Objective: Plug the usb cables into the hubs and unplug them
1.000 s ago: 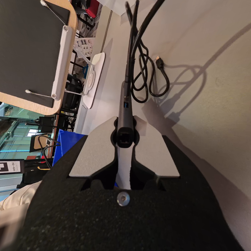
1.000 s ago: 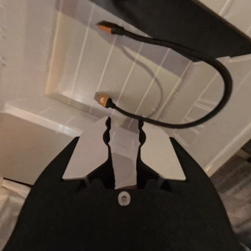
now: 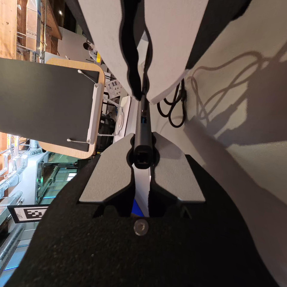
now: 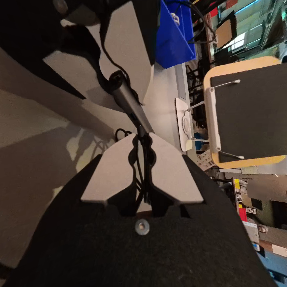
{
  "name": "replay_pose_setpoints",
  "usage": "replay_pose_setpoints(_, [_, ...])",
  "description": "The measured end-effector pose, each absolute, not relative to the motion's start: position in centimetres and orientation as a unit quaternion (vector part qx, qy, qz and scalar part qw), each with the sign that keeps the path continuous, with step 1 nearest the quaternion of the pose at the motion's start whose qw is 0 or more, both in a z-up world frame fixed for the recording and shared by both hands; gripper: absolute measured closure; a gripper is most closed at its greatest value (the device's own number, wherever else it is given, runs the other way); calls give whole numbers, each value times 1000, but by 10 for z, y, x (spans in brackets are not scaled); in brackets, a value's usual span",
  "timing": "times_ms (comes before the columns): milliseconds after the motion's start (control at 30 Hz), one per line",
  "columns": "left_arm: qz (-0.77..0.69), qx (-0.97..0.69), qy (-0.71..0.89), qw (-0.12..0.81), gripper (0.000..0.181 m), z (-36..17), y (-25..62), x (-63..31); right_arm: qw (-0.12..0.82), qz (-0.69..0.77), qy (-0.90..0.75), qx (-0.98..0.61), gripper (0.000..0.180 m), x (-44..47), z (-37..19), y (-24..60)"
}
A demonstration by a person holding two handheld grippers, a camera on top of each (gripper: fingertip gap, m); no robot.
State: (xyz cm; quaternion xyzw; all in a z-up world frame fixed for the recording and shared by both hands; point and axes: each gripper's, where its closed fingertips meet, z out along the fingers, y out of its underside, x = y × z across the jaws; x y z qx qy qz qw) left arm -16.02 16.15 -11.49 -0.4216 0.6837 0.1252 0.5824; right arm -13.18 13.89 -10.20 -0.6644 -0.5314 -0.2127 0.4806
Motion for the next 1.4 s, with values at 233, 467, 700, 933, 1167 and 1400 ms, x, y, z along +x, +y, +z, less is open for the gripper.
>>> replay_pose_setpoints(233, [89, -451, 691, 558, 164, -125, 164, -164, 513, -135, -508, -679, 171, -135, -108, 136])
replay_pose_setpoints(467, [-59, -417, 700, 577, 160, -119, 143, -154, 533, -4, -472, -702, 170, -137, -107, 123])
replay_pose_setpoints(700, [-123, -413, 698, 572, 149, -116, 144, -162, 565, 60, -463, -680, 172, -144, -84, 112])
replay_pose_setpoints(933, [-283, -403, 690, 531, 162, -111, 109, -154, 544, 102, -511, -658, 172, -161, -90, 96])
replay_pose_setpoints(1167, [-300, -379, 702, 523, 163, -111, 95, -149, 513, 109, -527, -669, 172, -164, -100, 93])
replay_pose_setpoints(1400, [-212, -335, 723, 565, 164, -112, 105, -150, 468, 254, -428, -730, 168, -162, -103, 94])
